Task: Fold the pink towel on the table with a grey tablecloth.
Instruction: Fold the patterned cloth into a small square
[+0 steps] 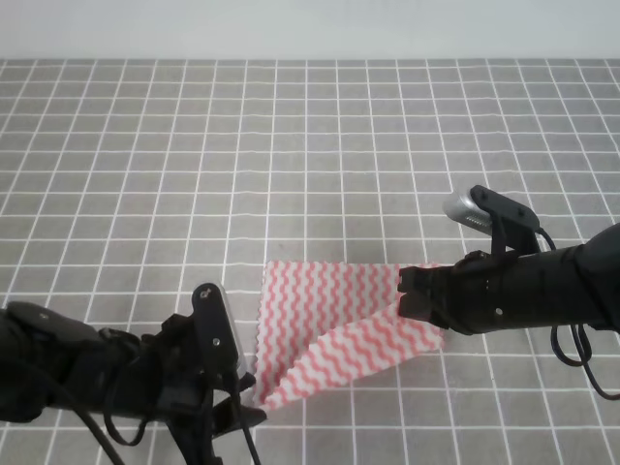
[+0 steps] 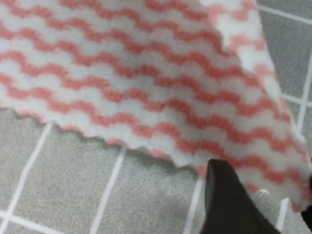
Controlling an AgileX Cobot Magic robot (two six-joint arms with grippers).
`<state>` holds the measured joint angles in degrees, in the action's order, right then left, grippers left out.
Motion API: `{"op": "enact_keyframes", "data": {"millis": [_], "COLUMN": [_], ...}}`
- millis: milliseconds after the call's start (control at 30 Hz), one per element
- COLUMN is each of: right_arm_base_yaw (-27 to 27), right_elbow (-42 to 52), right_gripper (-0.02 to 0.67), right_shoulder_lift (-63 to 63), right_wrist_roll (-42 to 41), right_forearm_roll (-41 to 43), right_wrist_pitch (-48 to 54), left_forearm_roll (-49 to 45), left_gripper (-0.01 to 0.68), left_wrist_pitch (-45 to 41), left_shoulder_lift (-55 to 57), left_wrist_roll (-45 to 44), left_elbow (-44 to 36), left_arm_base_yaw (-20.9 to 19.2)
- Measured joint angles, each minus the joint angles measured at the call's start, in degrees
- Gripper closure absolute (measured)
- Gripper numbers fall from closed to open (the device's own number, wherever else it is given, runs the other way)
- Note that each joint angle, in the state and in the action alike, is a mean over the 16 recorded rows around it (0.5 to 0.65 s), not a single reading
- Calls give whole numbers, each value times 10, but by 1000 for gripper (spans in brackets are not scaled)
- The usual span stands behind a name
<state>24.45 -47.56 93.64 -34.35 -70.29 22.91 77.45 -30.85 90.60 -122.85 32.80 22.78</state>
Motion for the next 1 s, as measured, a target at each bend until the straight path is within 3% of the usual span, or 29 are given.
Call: {"op": "enact_keyframes", "data": {"millis": [1000], "right_arm_base_yaw": [0], "right_elbow": [0], "right_gripper": [664], "right_shoulder_lift": [1], "right_wrist_roll": [0], "right_forearm_roll": [-1], "right_wrist_pitch": [-3], "left_forearm_roll": [73], "left_gripper": [396], "left_wrist_pitch": [0], "left_shoulder_lift": [22], "left_wrist_roll": [-77], "left_elbow": [0], "left_arm_base_yaw": [0]}}
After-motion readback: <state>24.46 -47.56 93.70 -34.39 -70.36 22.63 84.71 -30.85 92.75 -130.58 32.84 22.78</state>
